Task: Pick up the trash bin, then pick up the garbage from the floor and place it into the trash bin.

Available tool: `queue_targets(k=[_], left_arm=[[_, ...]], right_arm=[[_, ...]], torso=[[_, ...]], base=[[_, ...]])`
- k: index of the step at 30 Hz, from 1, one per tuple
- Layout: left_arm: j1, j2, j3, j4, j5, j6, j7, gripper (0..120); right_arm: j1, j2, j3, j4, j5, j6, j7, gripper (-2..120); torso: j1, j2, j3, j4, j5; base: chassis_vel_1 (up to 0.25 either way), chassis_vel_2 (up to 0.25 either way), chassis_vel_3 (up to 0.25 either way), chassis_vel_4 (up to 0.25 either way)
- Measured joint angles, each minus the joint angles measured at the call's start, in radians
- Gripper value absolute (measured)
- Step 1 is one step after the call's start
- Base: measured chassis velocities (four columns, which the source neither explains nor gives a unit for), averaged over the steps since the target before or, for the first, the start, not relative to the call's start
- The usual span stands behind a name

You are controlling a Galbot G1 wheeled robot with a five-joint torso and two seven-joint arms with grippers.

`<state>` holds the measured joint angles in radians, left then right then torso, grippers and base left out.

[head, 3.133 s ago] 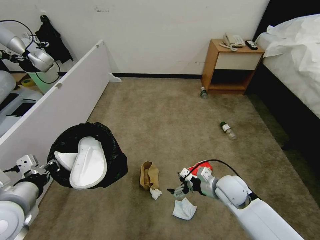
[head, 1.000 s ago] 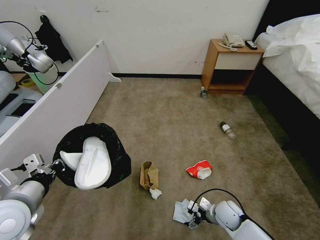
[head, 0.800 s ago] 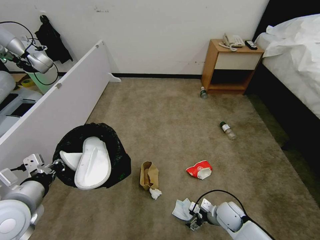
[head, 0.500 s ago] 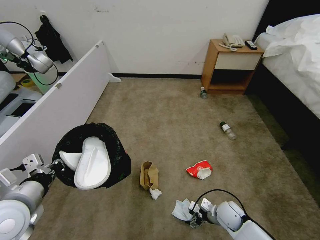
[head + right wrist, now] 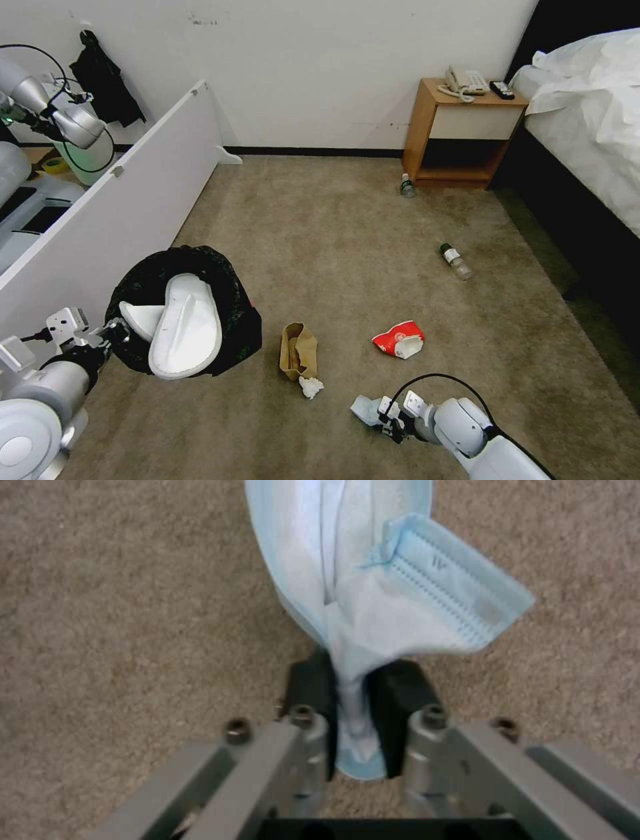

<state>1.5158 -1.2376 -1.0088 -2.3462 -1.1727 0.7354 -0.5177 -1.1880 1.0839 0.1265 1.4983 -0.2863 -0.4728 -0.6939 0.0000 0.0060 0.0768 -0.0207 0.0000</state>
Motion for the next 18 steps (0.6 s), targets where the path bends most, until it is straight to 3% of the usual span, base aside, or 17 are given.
queue_targets(k=[5,10,14,18], left_arm=[[0.001,0.002,-0.001,0.000,-0.001,0.000,0.000,1],[0.001,0.003,0.001,0.000,-0.001,0.000,0.001,1],[0.005,0.005,0.015,-0.002,0.004,0.000,0.001,1],[0.018,0.016,0.060,-0.016,0.042,0.000,0.010,1]], right_arm=[[-0.003,-0.005,0.003,0.000,0.000,0.006,0.000,0],[-0.005,-0.012,0.005,0.001,0.016,0.021,0.006,0],[-0.004,-0.025,0.008,0.024,0.087,0.048,0.045,0],[0.011,-0.054,0.023,0.084,0.291,0.185,0.106,0]], torso=[[0.000,0.000,0.000,0.0000,0.0000],[0.000,0.000,0.000,0.0000,0.0000],[0.000,0.000,0.000,-0.0001,0.0000],[0.000,0.000,0.000,-0.0001,0.0000]], base=[[0.000,0.000,0.000,0.000],[0.000,0.000,0.000,0.000],[0.000,0.000,0.000,0.000],[0.000,0.000,0.000,0.000]])
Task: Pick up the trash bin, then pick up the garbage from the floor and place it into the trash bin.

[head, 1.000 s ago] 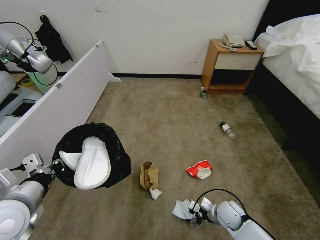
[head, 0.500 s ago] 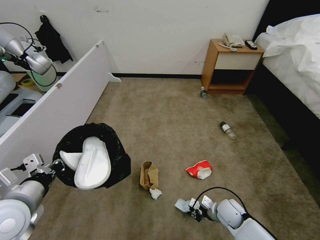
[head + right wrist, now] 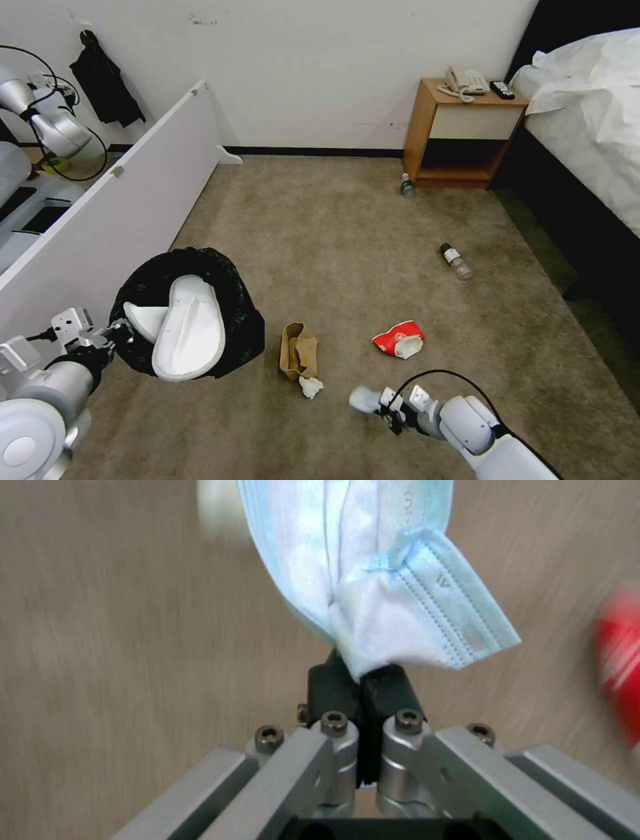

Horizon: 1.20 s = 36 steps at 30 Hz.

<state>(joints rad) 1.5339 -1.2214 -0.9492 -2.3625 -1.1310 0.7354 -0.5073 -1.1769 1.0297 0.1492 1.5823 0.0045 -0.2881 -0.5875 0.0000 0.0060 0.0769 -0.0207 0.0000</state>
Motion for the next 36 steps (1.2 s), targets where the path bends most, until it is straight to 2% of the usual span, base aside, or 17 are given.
queue_targets(k=[1,2,4,8,10,13,18,36], left_arm=[[0.003,0.004,0.016,-0.006,0.006,0.000,0.000,1],[0.003,0.004,0.016,-0.006,0.006,0.000,0.000,1],[0.012,0.013,0.063,-0.025,0.028,0.000,0.000,1],[0.017,0.017,0.098,-0.037,0.047,0.000,0.000,1],[0.019,0.022,0.139,-0.047,0.069,0.000,0.000,1],[0.020,0.024,0.148,-0.048,0.073,0.000,0.000,1],[0.030,0.037,0.185,-0.045,0.094,0.000,0.000,1],[0.028,0.027,0.273,-0.009,0.149,0.000,0.008,1]], right_arm=[[0.007,-0.007,0.005,0.020,0.041,0.038,0.006,0],[0.007,-0.007,0.005,0.020,0.041,0.038,0.006,0],[0.026,-0.026,0.013,0.084,0.149,0.102,0.026,0],[0.040,-0.038,0.016,0.136,0.232,0.135,0.040,0],[0.055,-0.052,0.027,0.218,0.362,0.177,0.039,0],[0.059,-0.054,0.031,0.240,0.397,0.188,0.035,0],[0.091,-0.045,0.043,0.316,0.524,0.241,-0.012,0],[0.148,-0.001,-0.035,0.396,0.635,0.337,-0.105,0]], torso=[[0.000,0.000,0.000,0.0001,0.0000],[0.000,0.000,0.000,0.0001,0.0000],[0.000,0.000,0.000,0.0000,0.0000],[0.000,0.000,0.000,0.0001,0.0000],[0.000,0.000,0.000,0.0001,-0.0001],[0.000,0.000,0.000,0.0001,-0.0001],[0.000,0.000,0.000,0.0000,-0.0001],[0.000,0.000,0.000,0.0000,-0.0001]], base=[[0.000,0.000,0.000,0.000],[0.000,0.000,0.000,0.000],[0.000,0.000,0.000,0.000],[0.000,0.000,0.000,0.000],[0.000,0.000,0.000,0.000],[0.000,0.000,0.000,0.000],[0.000,0.000,0.000,0.000],[0.000,0.000,0.000,0.000]])
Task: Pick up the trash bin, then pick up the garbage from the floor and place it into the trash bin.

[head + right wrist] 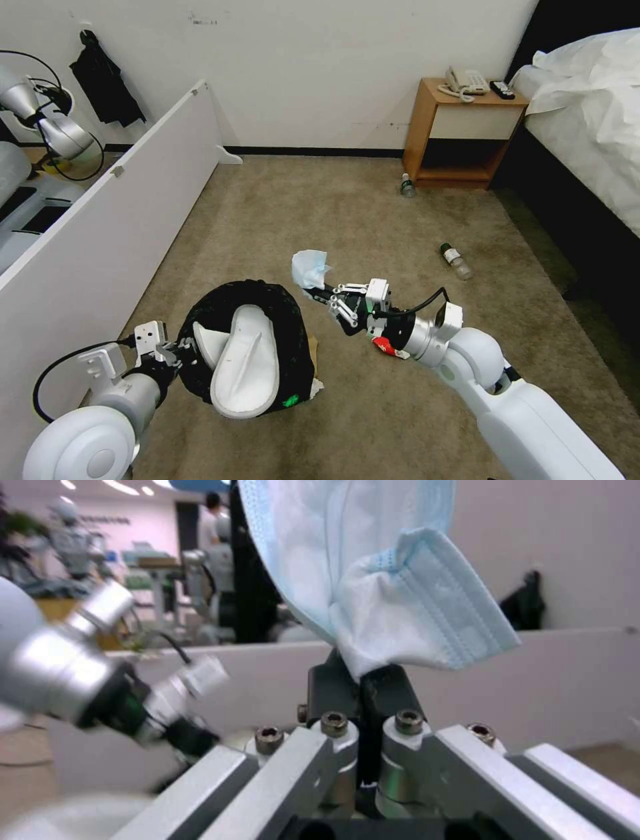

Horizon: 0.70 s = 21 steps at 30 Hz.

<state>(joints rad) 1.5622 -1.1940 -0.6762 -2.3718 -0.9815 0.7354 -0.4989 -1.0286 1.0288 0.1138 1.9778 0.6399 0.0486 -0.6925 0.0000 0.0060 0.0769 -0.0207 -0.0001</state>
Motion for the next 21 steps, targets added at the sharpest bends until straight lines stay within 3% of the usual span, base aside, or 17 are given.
queue_targets(k=[9,21], left_arm=[[-0.005,-0.009,0.041,-0.009,0.013,0.000,0.002,1],[0.010,-0.007,0.059,-0.037,0.001,0.000,0.004,1]], right_arm=[[0.002,0.020,-0.050,-0.004,-0.022,0.003,-0.057,0],[-0.009,0.051,-0.066,-0.048,-0.079,0.012,-0.085,0]], torso=[[0.000,0.000,0.000,0.0000,0.0001],[0.000,0.000,0.000,0.0000,0.0001]], base=[[0.000,0.000,0.000,0.000],[0.000,0.000,0.000,0.000]])
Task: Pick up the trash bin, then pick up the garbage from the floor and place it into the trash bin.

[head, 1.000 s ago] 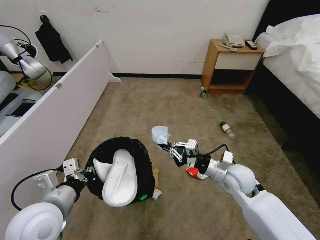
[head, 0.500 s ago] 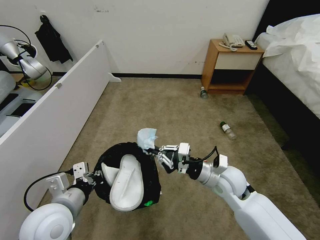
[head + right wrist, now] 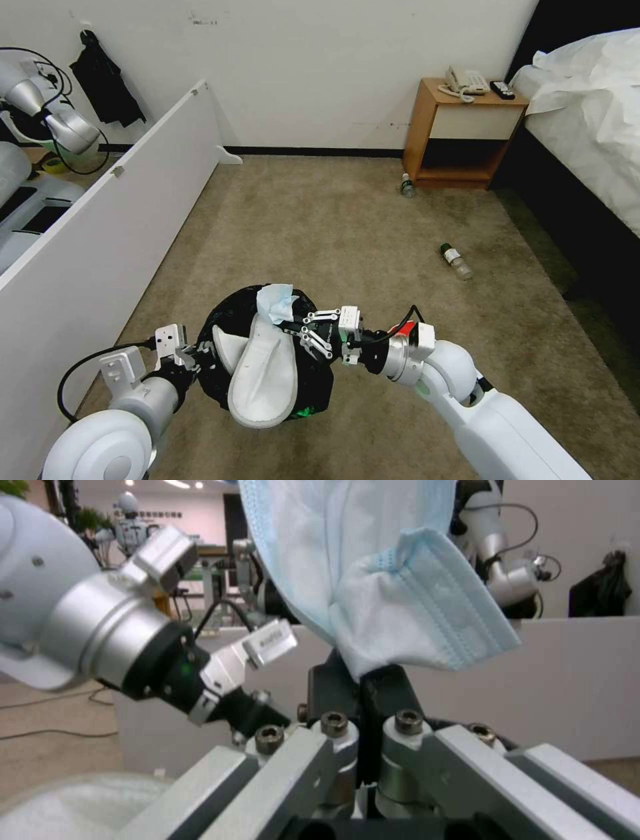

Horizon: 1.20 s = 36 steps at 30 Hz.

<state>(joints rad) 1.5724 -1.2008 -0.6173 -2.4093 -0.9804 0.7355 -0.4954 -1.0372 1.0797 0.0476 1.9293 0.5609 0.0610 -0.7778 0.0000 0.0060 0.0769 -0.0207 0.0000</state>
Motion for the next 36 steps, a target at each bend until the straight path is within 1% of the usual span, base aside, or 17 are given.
queue_targets(k=[2,4,5,8,12,13,14,15,17,18,21,23,24,25,27,28,36], left_arm=[[0.004,0.000,0.003,-0.005,-0.005,0.000,0.000,1],[0.012,0.003,0.009,-0.015,-0.010,0.000,0.000,1],[0.012,0.003,0.009,-0.015,-0.010,0.000,0.000,1],[0.020,0.003,0.020,-0.025,-0.010,0.000,0.000,1],[0.026,0.003,0.024,-0.028,-0.010,0.000,0.000,1],[0.029,0.004,0.026,-0.029,-0.009,0.000,0.000,1],[0.030,0.004,0.028,-0.030,-0.008,0.000,0.000,1],[0.030,0.004,0.028,-0.030,-0.008,0.000,0.000,1],[0.030,0.004,0.031,-0.030,-0.007,0.000,0.001,1],[0.030,0.004,0.031,-0.030,-0.007,0.000,0.001,1],[0.030,0.005,0.032,-0.030,-0.006,0.000,0.001,1],[0.028,0.006,0.032,-0.030,-0.006,0.000,0.002,1],[0.028,0.006,0.032,-0.030,-0.006,0.000,0.002,1],[0.026,0.006,0.031,-0.029,-0.006,0.000,0.002,1],[0.024,0.006,0.029,-0.028,-0.006,0.000,0.002,1],[0.019,0.006,0.024,-0.026,-0.007,0.000,0.002,1],[0.009,0.009,-0.003,-0.024,-0.022,0.000,0.003,1]], right_arm=[[-0.004,0.000,0.000,-0.008,-0.010,0.003,-0.004,0],[-0.008,-0.002,0.005,-0.016,-0.019,0.007,-0.006,10],[-0.008,-0.002,0.005,-0.016,-0.019,0.007,-0.006,10],[-0.008,-0.002,0.010,-0.017,-0.019,0.007,-0.003,27],[-0.007,-0.001,0.011,-0.018,-0.019,0.007,0.000,33],[-0.005,0.000,0.011,-0.018,-0.019,0.007,0.002,42],[-0.005,0.001,0.011,-0.018,-0.018,0.007,0.003,47],[-0.005,0.001,0.011,-0.018,-0.018,0.007,0.003,47],[-0.002,0.002,0.012,-0.018,-0.017,0.007,0.004,60],[-0.002,0.002,0.012,-0.018,-0.017,0.007,0.004,60],[-0.002,0.002,0.012,-0.018,-0.016,0.007,0.005,69],[-0.002,-0.001,0.015,-0.018,-0.016,0.007,0.005,80],[-0.002,-0.001,0.015,-0.018,-0.016,0.007,0.005,80],[-0.002,-0.002,0.016,-0.018,-0.016,0.007,0.003,87],[-0.003,-0.004,0.017,-0.018,-0.016,0.007,-0.001,90],[-0.004,-0.007,0.020,-0.019,-0.017,0.007,-0.015,97],[-0.016,-0.017,0.030,-0.037,-0.047,0.022,-0.075,100]], torso=[[0.000,0.000,0.000,0.0000,0.0000],[0.000,0.000,0.000,-0.0001,0.0000],[0.000,0.000,0.000,-0.0001,0.0000],[0.000,0.000,0.000,-0.0001,0.0000],[0.000,0.000,0.000,0.0000,0.0000],[0.000,0.000,0.000,0.0000,0.0000],[0.000,0.000,0.000,0.0000,0.0000],[0.000,0.000,0.000,0.0000,0.0000],[0.000,0.000,0.000,0.0000,0.0000],[0.000,0.000,0.000,0.0000,0.0000],[0.000,0.000,0.000,0.0000,0.0000],[0.000,0.000,0.000,0.0000,0.0000],[0.000,0.000,0.000,0.0000,0.0000],[0.000,0.000,0.000,0.0000,0.0000],[0.000,0.000,0.000,0.0000,0.0000],[0.000,0.000,0.000,0.0000,0.0000],[0.000,0.000,0.000,0.0000,0.0000]], base=[[0.000,0.000,0.000,0.000],[0.000,0.000,0.000,0.000],[0.000,0.000,0.000,0.000],[0.000,0.000,0.000,0.000],[0.000,0.000,0.000,0.000],[0.000,0.000,0.000,0.000],[0.000,0.000,0.000,0.000],[0.000,0.000,0.000,0.000],[0.000,0.000,0.000,0.000],[0.000,0.000,0.000,0.000],[0.000,0.000,0.000,0.000],[0.000,0.000,0.000,0.000],[0.000,0.000,0.000,0.000],[0.000,0.000,0.000,0.000],[0.000,0.000,0.000,0.000],[0.000,0.000,0.000,0.000],[0.000,0.000,0.000,0.000]])
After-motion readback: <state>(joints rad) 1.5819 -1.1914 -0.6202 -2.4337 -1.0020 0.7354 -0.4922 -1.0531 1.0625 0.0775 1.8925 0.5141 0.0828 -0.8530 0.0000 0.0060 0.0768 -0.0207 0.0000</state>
